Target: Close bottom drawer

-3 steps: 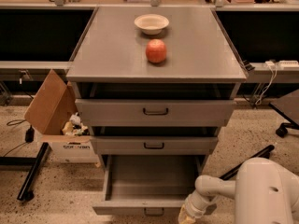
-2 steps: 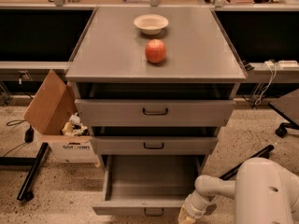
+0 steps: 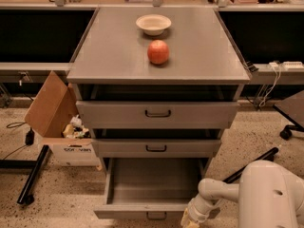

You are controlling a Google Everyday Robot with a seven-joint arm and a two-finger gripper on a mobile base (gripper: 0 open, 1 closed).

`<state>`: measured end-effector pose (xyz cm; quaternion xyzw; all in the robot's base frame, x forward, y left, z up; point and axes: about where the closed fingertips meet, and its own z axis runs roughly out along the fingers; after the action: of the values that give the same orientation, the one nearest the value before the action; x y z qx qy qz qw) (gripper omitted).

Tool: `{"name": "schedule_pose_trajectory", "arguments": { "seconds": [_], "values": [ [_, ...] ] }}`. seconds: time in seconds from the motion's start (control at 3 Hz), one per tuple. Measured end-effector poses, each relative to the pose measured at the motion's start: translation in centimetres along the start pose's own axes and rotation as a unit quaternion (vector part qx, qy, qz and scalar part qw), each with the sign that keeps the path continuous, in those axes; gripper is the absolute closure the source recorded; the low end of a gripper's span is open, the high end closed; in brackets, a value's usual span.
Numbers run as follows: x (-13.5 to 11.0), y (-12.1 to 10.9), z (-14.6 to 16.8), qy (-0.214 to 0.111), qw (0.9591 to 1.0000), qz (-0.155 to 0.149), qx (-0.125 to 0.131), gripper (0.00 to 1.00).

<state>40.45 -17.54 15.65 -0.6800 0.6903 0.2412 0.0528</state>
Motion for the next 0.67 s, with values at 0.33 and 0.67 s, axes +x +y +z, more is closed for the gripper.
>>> {"name": "schedule_pose_trajectory", "arguments": {
  "seconds": [0.33,0.67],
  "values": [
    [-0.06,0.1,0.05,-0.003,1.0,-0.003,0.001,0.04],
    [-0.21,-0.3,-0.05,-0.008,0.9999,-0.008,0.007,0.0]
  ]
}}
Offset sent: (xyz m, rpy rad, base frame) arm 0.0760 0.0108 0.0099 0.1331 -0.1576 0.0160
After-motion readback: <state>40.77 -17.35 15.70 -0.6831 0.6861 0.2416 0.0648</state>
